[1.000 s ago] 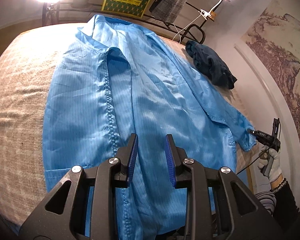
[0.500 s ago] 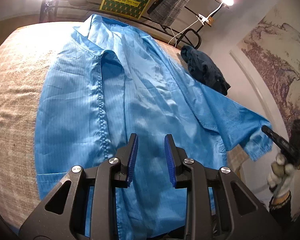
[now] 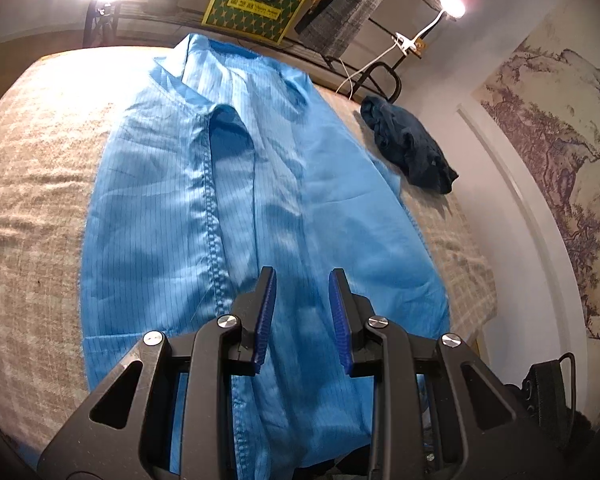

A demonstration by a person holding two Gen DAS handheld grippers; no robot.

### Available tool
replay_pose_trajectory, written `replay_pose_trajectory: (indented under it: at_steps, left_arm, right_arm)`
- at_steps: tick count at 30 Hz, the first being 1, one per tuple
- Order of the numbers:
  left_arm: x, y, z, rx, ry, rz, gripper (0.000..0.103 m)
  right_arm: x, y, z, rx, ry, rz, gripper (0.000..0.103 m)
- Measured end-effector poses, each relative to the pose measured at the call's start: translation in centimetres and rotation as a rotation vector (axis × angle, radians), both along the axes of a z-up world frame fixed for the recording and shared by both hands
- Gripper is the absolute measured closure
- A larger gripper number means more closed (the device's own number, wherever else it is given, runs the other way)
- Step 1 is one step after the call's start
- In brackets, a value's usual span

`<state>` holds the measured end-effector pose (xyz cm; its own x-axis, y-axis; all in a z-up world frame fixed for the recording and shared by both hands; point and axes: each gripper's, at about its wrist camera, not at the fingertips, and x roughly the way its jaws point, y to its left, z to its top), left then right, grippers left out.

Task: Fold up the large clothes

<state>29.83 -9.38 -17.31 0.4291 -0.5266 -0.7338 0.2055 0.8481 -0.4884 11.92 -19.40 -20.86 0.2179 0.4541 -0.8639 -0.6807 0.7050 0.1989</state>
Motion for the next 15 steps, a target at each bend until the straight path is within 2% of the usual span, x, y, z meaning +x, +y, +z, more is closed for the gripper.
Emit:
replay_pose_trajectory:
  at_steps: [3, 6, 7, 8, 11, 15]
  left_arm:
    - [0.0, -0.9, -1.1, 0.015, 0.032, -0.015, 0.076]
    - [-0.2, -2.4, -2.1, 0.033, 0.057, -0.048, 0.076]
    - [-0.2, -2.8, -2.3, 0.038, 0.059, -0.059, 0.076]
    - [-0.4, -3.3, -2.6, 0.048, 0.06, -0.074, 0.076]
    - [-0.4, -4.6, -3.7, 0.08, 0.08, -0.106, 0.076]
    - [-0.1, -5.6, -5.5, 0.091, 0.135, -0.112, 0.076]
  right_arm:
    - [-0.4, 0.0, 0.0, -0.003, 0.018, 0.043, 0.102]
    - [0.2, -1.7, 1.0, 0.013, 0.017, 0.0, 0.084]
    - [0.5, -2.6, 1.7, 0.047, 0.019, -0.023, 0.072]
    - [1.0, -4.2, 2.7, 0.121, 0.022, -0.051, 0.067]
    - [1.9, -7.3, 4.9, 0.251, 0.024, -0.096, 0.067]
    - [5.2, -11.6, 6.4, 0.27, -0.037, -0.274, 0.067]
